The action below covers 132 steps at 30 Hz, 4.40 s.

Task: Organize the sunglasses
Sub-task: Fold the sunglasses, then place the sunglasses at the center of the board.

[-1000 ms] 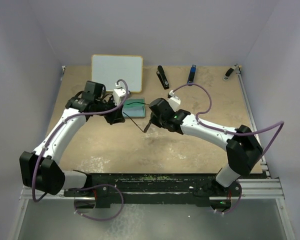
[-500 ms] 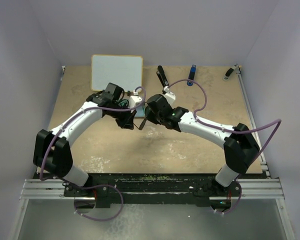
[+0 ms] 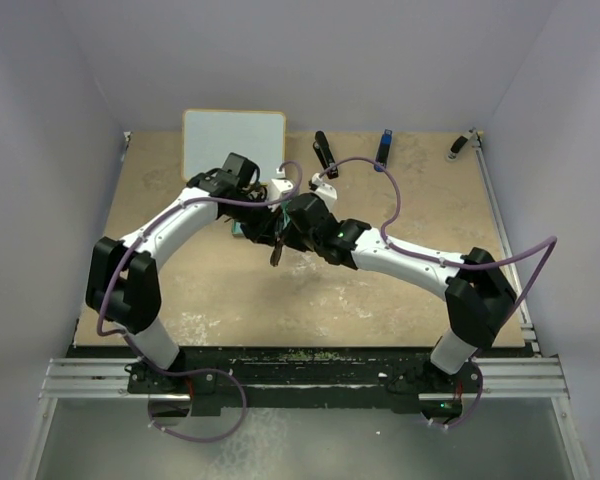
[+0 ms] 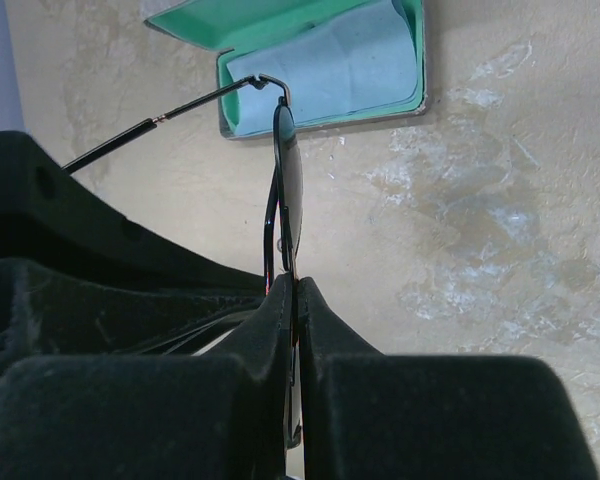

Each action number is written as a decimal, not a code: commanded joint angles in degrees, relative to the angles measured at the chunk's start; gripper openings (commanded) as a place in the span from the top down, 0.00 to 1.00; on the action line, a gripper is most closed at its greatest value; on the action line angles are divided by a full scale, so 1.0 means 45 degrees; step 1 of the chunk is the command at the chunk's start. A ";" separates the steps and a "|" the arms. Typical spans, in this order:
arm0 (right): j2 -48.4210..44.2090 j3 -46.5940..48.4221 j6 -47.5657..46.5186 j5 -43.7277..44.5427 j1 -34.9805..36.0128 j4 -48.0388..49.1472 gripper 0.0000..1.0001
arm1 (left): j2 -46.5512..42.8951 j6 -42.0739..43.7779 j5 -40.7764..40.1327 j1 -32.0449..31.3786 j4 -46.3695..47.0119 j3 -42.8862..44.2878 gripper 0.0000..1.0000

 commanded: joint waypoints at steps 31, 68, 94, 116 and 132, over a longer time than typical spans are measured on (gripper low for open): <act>-0.1032 -0.0165 -0.0136 0.0433 0.0220 0.0072 1.00 | 0.0536 -0.0183 -0.6913 -0.0251 0.0923 0.2941 0.97; 0.2037 0.3218 0.3713 0.2502 0.0229 -0.2091 1.00 | -0.0334 -0.1653 -0.9170 0.0062 0.1250 0.2209 0.97; 0.1598 0.1984 0.1289 0.1114 0.0327 -0.6879 1.00 | -0.1857 -0.1277 -0.6369 0.0310 0.0530 0.0009 0.97; 0.4269 0.4295 -0.0284 0.0586 0.0423 -0.7109 0.91 | -0.1287 -0.0923 -0.5254 0.0294 0.0618 -0.0502 0.96; 0.2660 0.3304 0.0493 0.0612 0.0425 -0.6285 0.56 | -0.0851 -0.1232 -0.4143 0.0285 0.0716 -0.0756 0.95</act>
